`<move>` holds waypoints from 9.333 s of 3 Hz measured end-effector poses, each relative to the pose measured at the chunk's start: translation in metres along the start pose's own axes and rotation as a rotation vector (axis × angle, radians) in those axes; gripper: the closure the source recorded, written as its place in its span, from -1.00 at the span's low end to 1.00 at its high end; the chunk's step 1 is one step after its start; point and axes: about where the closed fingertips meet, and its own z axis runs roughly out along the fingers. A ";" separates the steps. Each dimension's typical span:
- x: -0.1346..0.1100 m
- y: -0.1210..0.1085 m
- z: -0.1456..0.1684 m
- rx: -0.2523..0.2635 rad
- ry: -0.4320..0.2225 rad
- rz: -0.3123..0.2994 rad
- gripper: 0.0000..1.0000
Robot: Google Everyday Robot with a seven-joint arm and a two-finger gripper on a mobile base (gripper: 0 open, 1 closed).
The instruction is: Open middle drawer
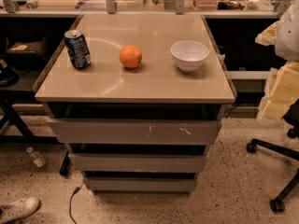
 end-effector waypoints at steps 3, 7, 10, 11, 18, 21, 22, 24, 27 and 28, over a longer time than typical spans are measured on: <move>0.001 0.034 0.026 -0.031 -0.004 0.057 -1.00; 0.003 0.144 0.191 -0.301 0.021 0.073 -1.00; -0.038 0.194 0.302 -0.341 -0.190 0.078 -1.00; -0.065 0.196 0.345 -0.299 -0.241 0.046 -1.00; -0.096 0.126 0.508 -0.076 -0.270 0.073 -1.00; -0.095 0.101 0.577 -0.052 -0.241 0.050 -1.00; -0.097 0.101 0.595 -0.055 -0.234 0.043 -1.00; -0.105 0.109 0.616 -0.078 -0.225 0.024 -1.00; -0.105 0.109 0.616 -0.078 -0.225 0.024 0.28; -0.105 0.109 0.616 -0.078 -0.225 0.024 0.75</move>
Offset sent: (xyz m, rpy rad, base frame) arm -0.0073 0.0018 -0.0119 -0.0386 0.0005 -0.0163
